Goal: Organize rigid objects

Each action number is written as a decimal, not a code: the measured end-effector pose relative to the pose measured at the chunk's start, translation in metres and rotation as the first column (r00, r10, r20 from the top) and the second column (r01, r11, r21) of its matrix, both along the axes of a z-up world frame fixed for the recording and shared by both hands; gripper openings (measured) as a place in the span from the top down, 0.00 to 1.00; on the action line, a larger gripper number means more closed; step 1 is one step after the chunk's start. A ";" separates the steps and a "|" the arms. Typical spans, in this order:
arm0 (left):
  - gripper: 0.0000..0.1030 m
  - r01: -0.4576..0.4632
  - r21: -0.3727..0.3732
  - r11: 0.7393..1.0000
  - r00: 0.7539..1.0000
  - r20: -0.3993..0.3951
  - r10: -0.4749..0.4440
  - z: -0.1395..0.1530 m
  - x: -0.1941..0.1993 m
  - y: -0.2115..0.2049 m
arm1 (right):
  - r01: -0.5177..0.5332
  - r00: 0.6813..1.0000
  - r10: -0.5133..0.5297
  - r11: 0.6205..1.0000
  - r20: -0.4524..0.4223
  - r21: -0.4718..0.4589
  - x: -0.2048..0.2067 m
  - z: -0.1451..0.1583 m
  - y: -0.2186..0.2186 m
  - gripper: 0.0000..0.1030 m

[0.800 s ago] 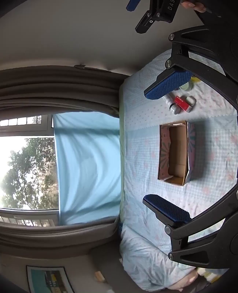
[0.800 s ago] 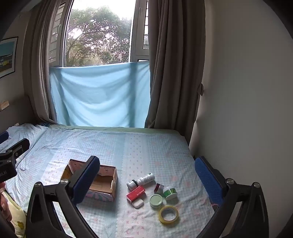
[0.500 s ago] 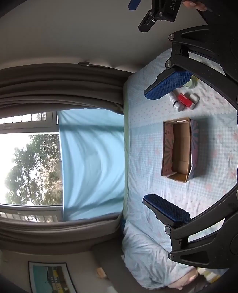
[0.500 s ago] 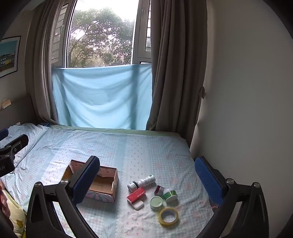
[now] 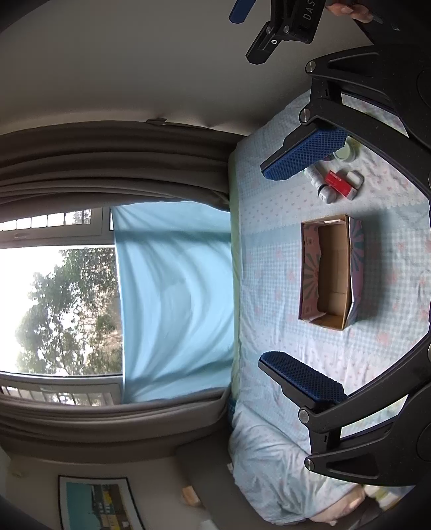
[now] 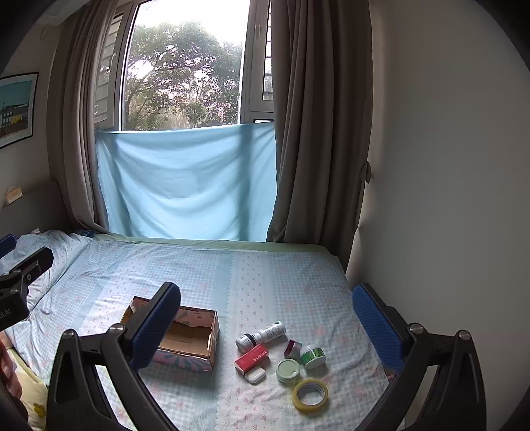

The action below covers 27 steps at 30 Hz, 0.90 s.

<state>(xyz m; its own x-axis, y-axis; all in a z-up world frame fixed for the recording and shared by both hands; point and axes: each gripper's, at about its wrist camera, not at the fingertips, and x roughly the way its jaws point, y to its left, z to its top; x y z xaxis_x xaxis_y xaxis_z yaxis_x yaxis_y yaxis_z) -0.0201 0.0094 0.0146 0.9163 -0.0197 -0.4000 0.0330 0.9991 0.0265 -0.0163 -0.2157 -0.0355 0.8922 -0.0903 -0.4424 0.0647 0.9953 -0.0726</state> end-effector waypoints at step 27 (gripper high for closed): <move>0.00 0.005 -0.013 1.000 1.000 0.008 -0.005 0.001 -0.001 0.005 | -0.002 1.000 0.001 1.000 0.016 0.013 -0.003 -0.005 0.004 0.00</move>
